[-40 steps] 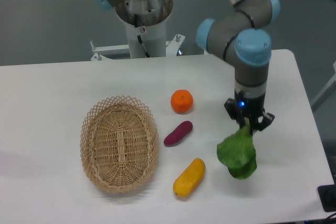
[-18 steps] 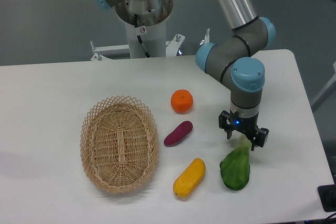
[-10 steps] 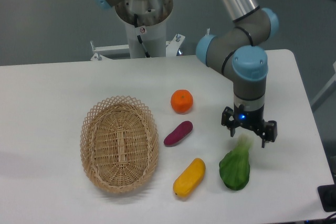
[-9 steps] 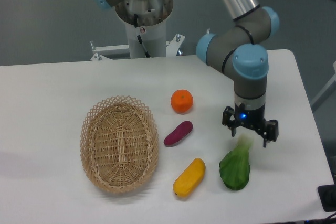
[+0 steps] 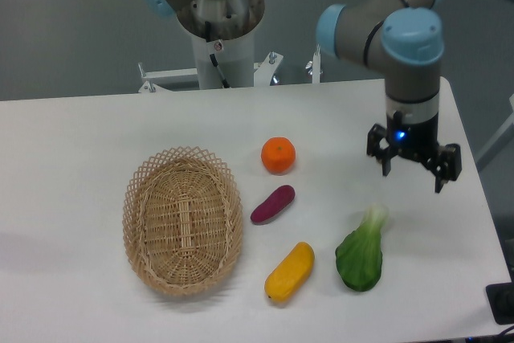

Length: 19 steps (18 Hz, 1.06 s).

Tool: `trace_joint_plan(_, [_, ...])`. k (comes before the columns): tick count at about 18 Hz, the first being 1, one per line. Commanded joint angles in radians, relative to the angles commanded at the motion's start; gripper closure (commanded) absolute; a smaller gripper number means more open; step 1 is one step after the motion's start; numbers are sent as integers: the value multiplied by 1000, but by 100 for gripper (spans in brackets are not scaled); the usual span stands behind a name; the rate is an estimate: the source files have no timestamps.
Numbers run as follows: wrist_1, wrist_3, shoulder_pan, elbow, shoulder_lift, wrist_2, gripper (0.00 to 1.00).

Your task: Place the green vegetable on the table

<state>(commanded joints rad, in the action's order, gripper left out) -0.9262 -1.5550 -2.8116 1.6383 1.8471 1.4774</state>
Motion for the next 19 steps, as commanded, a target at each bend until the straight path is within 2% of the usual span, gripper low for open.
trace_joint_plan(4, [-98,-184,-69,-11,-42,-2,0])
trace_joint_plan(6, [-155,-198,-66,-43,-45,1,0])
trace_joint_plan(19, [-152,-192,-52,-43,-43,-9,0])
